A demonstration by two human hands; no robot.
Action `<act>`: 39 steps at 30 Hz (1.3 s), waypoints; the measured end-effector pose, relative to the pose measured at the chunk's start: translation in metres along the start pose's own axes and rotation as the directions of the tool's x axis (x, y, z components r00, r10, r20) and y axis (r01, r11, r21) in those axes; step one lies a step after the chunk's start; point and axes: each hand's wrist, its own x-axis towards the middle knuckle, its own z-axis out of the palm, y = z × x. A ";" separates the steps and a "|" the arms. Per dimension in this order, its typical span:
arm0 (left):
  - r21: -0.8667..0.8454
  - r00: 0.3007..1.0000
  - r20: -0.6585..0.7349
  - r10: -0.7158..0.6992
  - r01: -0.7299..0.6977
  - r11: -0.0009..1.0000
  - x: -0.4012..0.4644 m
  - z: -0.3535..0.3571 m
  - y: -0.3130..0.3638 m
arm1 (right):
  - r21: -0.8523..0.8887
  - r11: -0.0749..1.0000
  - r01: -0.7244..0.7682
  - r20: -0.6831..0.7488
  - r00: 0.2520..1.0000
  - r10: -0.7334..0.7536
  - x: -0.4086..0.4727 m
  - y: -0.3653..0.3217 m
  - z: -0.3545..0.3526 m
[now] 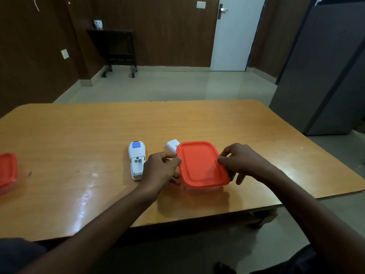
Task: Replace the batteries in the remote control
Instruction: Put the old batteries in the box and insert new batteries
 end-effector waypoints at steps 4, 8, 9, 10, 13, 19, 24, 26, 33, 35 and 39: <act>-0.170 0.992 0.084 -0.098 0.111 0.979 0.000 -0.002 0.004 | 0.160 0.985 -0.072 0.055 0.996 0.064 0.006 0.003 -0.004; -0.280 0.975 0.135 -0.175 0.207 0.937 0.003 -0.002 0.007 | 0.295 0.945 -0.140 0.166 0.982 0.093 0.011 0.007 -0.010; -0.283 0.973 0.139 -0.184 0.217 0.934 0.003 -0.003 0.008 | 0.302 0.943 -0.144 0.185 0.979 0.090 0.012 0.007 -0.009; -0.286 0.971 0.145 -0.188 0.223 0.932 0.003 -0.004 0.009 | 0.306 0.941 -0.143 0.197 0.977 0.084 0.013 0.007 -0.008; -0.303 0.972 0.166 -0.168 0.212 0.929 0.005 -0.009 0.014 | 0.315 0.939 -0.134 0.208 0.976 0.069 0.016 0.005 -0.004; -0.292 0.975 0.181 -0.128 0.177 0.940 0.005 -0.013 0.014 | 0.313 0.944 -0.105 0.174 0.983 0.052 0.014 0.000 -0.004; -0.239 0.970 0.239 -0.037 0.095 0.966 0.000 -0.013 0.021 | 0.416 0.909 0.008 0.042 0.999 -0.029 0.015 0.003 -0.006; -0.207 0.967 0.255 -0.012 0.067 0.976 -0.002 -0.012 0.022 | 0.457 0.888 0.054 -0.023 0.999 -0.049 0.019 0.005 -0.007; -0.223 0.963 0.269 -0.019 0.081 0.971 -0.005 -0.011 0.024 | 0.459 0.883 0.102 -0.125 0.991 -0.049 0.027 0.006 -0.003; -0.228 0.963 0.270 -0.005 0.068 0.971 -0.005 -0.013 0.025 | 0.445 0.883 0.146 -0.163 0.983 -0.081 0.026 0.005 -0.002; -0.205 0.957 0.285 0.046 0.014 0.979 -0.003 -0.017 0.024 | 0.344 0.916 0.209 -0.217 0.966 -0.139 0.022 0.003 0.001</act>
